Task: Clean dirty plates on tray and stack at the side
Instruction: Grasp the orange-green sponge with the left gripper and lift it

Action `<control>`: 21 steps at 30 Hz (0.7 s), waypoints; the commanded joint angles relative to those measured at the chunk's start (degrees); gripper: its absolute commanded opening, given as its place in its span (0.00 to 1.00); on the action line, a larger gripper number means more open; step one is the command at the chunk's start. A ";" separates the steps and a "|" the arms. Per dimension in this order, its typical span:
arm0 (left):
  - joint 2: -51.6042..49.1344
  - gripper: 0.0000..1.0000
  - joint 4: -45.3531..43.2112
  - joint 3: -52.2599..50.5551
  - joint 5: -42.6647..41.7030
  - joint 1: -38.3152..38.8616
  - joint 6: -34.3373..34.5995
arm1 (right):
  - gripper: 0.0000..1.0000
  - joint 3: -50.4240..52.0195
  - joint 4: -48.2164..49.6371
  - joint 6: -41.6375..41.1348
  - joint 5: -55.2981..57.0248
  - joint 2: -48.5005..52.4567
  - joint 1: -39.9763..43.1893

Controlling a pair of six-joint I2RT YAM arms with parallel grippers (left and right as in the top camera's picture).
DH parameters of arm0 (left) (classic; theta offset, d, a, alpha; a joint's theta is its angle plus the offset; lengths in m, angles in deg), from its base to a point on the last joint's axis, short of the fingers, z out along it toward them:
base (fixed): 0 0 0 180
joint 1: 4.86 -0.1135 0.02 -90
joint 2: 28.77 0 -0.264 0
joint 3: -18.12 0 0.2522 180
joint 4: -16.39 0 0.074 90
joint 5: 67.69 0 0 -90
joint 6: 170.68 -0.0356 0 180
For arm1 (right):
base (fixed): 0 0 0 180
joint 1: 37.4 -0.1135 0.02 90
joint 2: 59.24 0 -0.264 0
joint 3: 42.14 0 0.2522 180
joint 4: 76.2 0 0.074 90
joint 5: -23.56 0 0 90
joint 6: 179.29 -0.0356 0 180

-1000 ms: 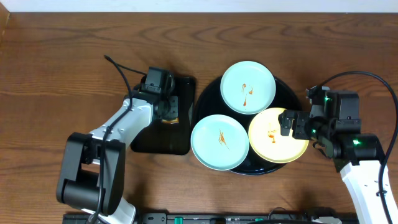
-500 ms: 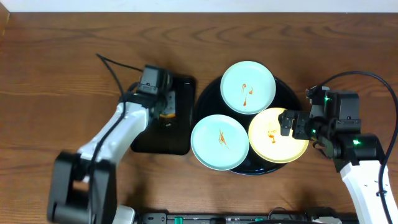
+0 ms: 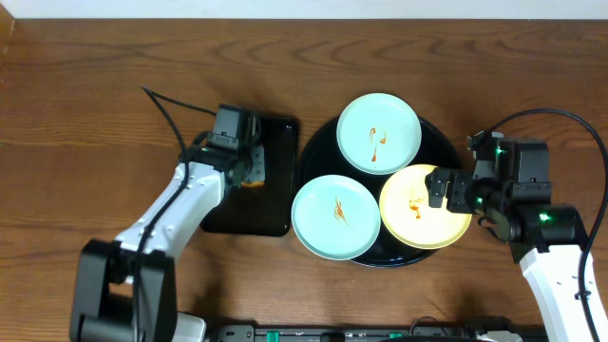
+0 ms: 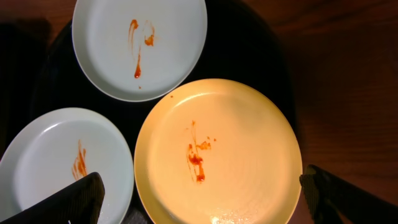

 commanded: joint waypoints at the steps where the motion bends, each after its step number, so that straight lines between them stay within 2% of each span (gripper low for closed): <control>1: -3.08 0.07 0.11 -1.03 0.11 0.17 0.87 | 0.99 -1.16 0.00 0.83 -0.48 -0.11 -0.13; 8: -10.16 0.08 -0.61 -1.03 0.11 0.17 0.83 | 0.99 -1.16 -0.24 0.83 -0.48 -0.11 -0.13; 9: -10.80 0.11 -0.81 -1.03 0.11 0.17 0.83 | 0.99 -1.16 -0.24 0.83 -0.48 -0.11 -0.13; 11: -11.47 0.24 -1.16 -1.03 0.11 0.17 0.83 | 0.99 -1.16 -0.24 0.85 -0.48 -0.11 -0.13; 17: -11.04 0.22 -2.12 -0.92 0.11 0.17 0.83 | 0.99 -1.16 -0.39 0.85 -0.48 -0.11 -0.13; 19: -10.75 0.08 -2.03 -0.61 0.11 0.17 0.81 | 0.99 -1.16 -0.44 0.85 -0.48 -0.11 -0.13; 21: -9.77 0.08 -2.03 -0.33 0.13 0.17 0.81 | 0.99 -1.16 -0.44 0.85 -0.48 -0.11 -0.13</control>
